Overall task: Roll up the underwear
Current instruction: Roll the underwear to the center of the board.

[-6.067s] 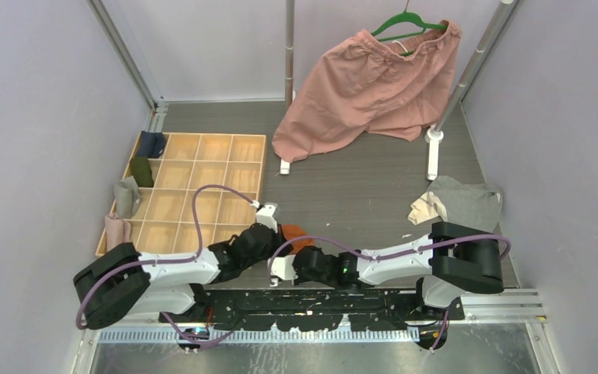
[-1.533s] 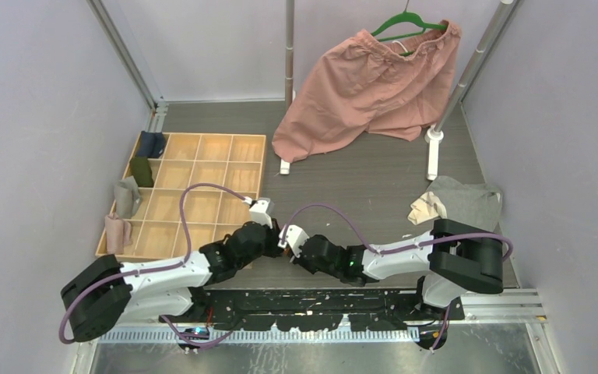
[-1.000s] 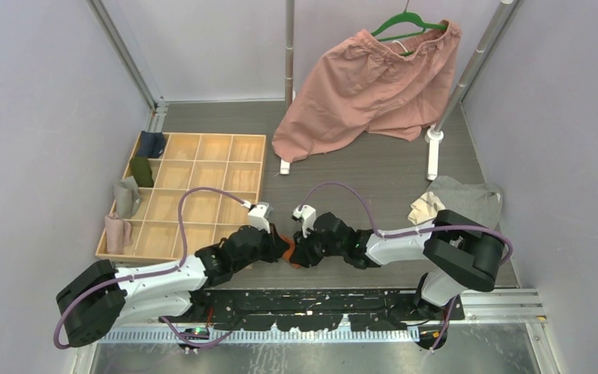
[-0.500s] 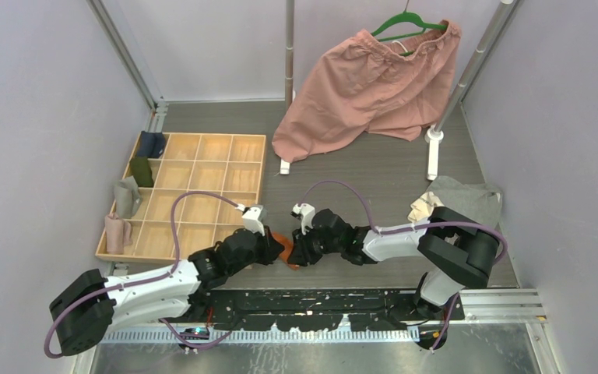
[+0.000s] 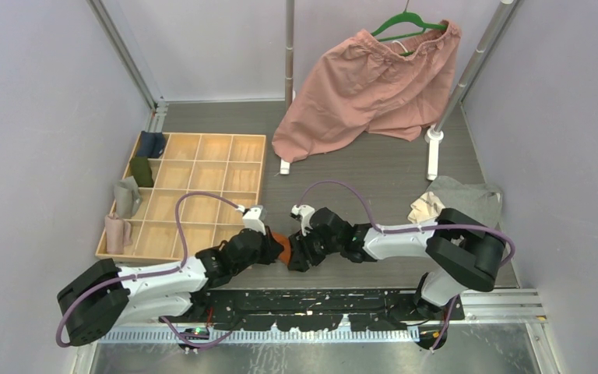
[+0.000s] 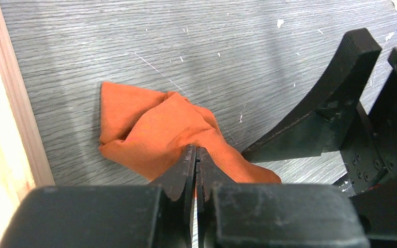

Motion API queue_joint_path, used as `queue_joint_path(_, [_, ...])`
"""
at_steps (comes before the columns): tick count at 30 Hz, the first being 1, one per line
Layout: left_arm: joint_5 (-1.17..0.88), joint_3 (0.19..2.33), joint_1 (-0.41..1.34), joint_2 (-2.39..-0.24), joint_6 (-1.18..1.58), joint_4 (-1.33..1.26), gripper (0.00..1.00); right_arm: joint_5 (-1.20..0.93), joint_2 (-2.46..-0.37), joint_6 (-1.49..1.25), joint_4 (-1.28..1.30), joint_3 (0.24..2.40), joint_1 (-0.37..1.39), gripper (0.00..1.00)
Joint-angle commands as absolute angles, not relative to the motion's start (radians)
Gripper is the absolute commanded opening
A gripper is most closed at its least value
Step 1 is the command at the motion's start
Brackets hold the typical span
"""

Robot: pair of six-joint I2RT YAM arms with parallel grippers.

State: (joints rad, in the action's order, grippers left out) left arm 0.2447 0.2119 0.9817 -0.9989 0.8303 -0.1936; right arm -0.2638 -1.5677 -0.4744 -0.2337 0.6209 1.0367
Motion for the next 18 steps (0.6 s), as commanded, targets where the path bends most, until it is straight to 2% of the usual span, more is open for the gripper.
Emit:
queue_joint_path(1, [0.268,0.201,0.983,-1.038,0.825,-0.158,0.02,-0.229,-1.500,-0.449,-0.034,0.643,1.040,0.64])
queue_joint_path(8, [0.279,0.204,0.983,-1.033,0.818,-0.154,0.01,-0.112,-1.347,-0.375,0.137,0.701,1.041,0.77])
queue_joint_path(11, [0.282,0.204,0.983,-1.031,0.817,-0.152,0.01,-0.034,-1.306,-0.355,0.201,0.731,1.028,0.96])
queue_joint_path(12, [0.283,0.203,0.983,-1.031,0.818,-0.152,0.01,-0.028,-1.306,-0.334,0.222,0.746,1.019,0.99])
queue_joint_path(18, [0.285,0.206,0.983,-1.042,0.819,-0.158,0.01,-0.058,-1.317,-0.271,0.118,0.751,0.985,1.00])
